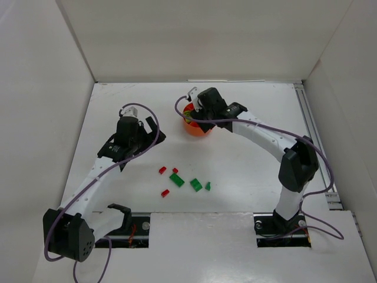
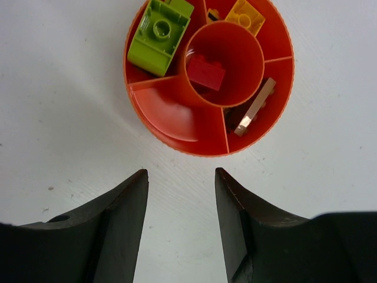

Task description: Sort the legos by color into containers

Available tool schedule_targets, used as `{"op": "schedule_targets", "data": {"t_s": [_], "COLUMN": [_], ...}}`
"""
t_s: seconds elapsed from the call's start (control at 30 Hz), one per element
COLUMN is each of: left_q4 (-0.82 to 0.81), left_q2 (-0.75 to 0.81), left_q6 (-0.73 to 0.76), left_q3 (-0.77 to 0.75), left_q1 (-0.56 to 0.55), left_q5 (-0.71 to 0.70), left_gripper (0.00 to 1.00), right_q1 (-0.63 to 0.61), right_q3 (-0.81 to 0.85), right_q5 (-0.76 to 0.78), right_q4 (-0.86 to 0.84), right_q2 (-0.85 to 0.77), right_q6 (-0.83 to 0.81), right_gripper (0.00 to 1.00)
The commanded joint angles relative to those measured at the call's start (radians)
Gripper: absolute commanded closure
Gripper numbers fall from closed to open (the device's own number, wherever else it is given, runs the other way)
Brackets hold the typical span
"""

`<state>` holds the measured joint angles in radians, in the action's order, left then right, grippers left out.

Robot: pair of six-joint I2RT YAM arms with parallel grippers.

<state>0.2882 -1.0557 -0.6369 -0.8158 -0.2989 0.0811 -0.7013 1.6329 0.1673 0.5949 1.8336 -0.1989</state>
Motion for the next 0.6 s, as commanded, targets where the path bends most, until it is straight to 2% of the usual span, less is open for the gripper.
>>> {"op": "schedule_targets", "data": {"t_s": [0.0, 0.27, 0.47, 0.57], "left_q4": [0.017, 0.048, 0.048, 0.048], "left_q2": [0.026, -0.004, -0.013, -0.013], "left_q6": [-0.023, -0.078, -0.112, -0.138], "left_q3": [0.029, 0.058, 0.131, 0.161], "left_q1": [0.003, -0.045, -0.045, -0.045], "left_q5": [0.02, -0.001, 0.013, 0.013], "left_gripper": [0.01, 0.01, 0.01, 0.05], "right_q1": [0.005, -0.05, -0.144, -0.168], "right_q3": [-0.04, -0.329, -0.459, -0.493], "right_q5": [-0.017, -0.038, -0.057, -0.083], "right_q4": [-0.041, -0.136, -0.182, -0.195], "right_q2": [-0.085, -0.238, -0.312, -0.333], "right_q6": [0.036, 0.075, 0.075, 0.075], "right_gripper": [0.46, 0.46, 0.46, 0.46]}}
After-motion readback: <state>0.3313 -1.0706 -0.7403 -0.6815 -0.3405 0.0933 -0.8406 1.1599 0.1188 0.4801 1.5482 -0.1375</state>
